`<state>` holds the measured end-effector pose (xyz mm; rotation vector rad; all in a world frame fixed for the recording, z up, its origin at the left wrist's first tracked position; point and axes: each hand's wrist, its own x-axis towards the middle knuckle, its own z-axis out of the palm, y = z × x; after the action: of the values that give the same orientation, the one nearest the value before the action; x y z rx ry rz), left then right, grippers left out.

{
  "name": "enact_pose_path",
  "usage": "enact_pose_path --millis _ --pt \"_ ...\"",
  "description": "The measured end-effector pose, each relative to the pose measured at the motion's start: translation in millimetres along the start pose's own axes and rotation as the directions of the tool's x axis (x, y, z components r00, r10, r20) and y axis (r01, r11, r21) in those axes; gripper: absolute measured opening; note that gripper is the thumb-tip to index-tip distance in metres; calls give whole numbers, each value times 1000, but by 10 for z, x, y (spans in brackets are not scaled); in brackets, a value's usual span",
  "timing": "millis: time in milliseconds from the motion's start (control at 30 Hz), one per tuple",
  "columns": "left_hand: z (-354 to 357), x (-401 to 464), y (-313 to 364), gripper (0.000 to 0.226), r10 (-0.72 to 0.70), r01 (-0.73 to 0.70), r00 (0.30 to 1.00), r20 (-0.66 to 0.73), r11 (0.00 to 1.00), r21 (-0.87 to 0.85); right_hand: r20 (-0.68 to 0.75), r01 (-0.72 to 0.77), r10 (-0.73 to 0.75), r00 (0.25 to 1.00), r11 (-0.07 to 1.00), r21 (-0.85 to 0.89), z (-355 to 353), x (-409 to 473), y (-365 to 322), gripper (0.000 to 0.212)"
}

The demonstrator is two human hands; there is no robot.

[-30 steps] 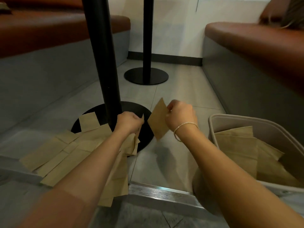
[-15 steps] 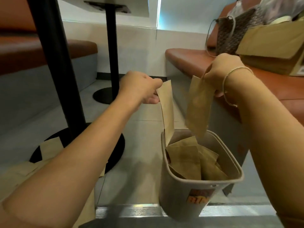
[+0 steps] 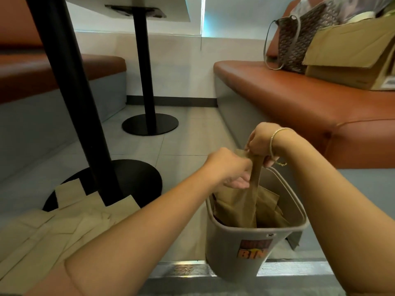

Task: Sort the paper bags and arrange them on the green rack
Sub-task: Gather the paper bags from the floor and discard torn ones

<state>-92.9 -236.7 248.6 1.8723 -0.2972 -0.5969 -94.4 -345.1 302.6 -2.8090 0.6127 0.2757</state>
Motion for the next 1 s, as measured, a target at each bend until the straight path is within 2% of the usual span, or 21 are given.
enact_pose_path --millis 67,167,300,467,567,733,833,900,1000 --pt "24 33 -44 15 -34 34 999 32 999 -3 33 6 -7 999 999 40 107 65 2 23" --pt "-4 105 -142 21 -61 61 998 -11 996 63 60 21 -25 998 997 72 190 122 -22 24" --pt "-150 154 -239 7 -77 83 996 -48 987 136 158 2 -12 987 998 59 285 151 -57 32" --pt "-242 177 -294 10 -35 40 999 -34 986 161 200 -13 -25 979 982 188 454 215 -89 43" --pt "-209 221 -309 3 -38 38 999 -7 984 174 223 12 -61 973 977 212 459 224 -128 37" --pt "-227 289 -340 13 -21 11 998 59 987 161 138 58 -73 988 992 109 465 267 -188 21" --pt "-246 274 -316 14 36 -46 996 77 990 133 4 62 -62 998 998 19 466 296 -206 17" --pt "-308 266 -283 12 91 -96 995 41 988 124 -84 57 -53 995 997 48 458 337 -186 17" --pt "-521 284 -257 6 151 -139 984 -93 981 132 -84 75 -73 994 997 18 458 335 -185 20"
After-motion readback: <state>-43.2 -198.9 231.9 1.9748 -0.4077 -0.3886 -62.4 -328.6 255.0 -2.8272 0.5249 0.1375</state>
